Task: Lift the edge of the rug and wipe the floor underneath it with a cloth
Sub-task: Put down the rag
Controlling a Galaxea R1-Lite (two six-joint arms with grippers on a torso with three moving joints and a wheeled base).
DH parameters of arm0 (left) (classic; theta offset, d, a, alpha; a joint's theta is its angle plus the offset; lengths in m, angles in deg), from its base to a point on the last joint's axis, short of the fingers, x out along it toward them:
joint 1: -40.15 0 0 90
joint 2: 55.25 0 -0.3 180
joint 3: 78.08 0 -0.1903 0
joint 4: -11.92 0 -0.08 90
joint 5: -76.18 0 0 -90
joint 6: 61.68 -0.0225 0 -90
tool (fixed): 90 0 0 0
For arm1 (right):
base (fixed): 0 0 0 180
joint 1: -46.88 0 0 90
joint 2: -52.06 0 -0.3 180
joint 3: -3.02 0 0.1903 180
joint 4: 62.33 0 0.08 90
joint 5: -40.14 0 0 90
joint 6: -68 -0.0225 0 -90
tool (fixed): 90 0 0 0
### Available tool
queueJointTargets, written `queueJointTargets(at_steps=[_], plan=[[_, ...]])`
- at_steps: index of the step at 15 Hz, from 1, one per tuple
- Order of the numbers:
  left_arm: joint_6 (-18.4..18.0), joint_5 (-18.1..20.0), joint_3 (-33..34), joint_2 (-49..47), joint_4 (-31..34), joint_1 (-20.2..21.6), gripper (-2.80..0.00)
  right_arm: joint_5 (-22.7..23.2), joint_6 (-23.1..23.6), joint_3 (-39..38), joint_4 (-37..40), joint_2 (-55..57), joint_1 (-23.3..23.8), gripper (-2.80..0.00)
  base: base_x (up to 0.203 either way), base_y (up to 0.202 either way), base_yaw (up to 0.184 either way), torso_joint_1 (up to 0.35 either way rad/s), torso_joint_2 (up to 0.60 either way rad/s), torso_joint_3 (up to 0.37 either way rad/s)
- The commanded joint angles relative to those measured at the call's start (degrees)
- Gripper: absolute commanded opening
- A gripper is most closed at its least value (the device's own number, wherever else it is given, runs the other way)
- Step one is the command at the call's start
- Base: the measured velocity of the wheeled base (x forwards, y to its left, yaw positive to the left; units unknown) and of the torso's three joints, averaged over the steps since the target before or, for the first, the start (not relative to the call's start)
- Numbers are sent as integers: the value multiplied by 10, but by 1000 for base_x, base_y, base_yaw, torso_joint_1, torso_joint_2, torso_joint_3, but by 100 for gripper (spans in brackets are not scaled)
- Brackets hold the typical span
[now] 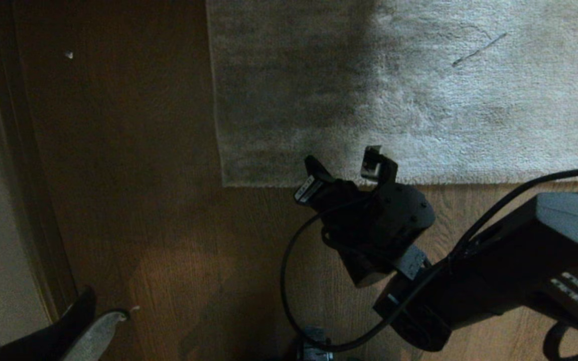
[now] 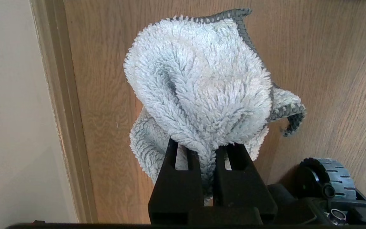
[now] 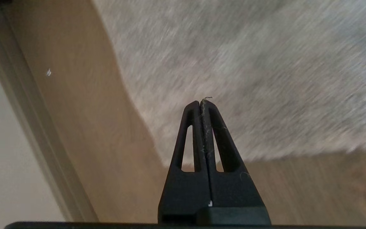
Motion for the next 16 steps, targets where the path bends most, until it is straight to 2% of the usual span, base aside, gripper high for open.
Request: queueJointTargets(at_steps=[1, 5, 9, 12, 16], plan=[[1, 0, 0, 0, -1, 0, -280, -3, 0, 28, -27, 36, -7, -280, 0, 0, 0, 0, 0, 0], [1, 0, 0, 0, 0, 0, -280, -3, 2, 110, -27, 109, -4, -280, 0, 0, 0, 0, 0, 0], [1, 0, 0, 0, 0, 0, -280, -4, 13, 124, -27, 141, 7, -280, 0, 0, 0, 0, 0, 0], [1, 0, 0, 0, 0, -1, -280, -3, 30, 102, -27, 103, 7, -280, 0, 0, 0, 0, 0, 0], [1, 0, 0, 0, 0, 0, -280, -2, 55, -16, -27, -29, 5, -280, 0, 0, 0, 0, 0, 0]])
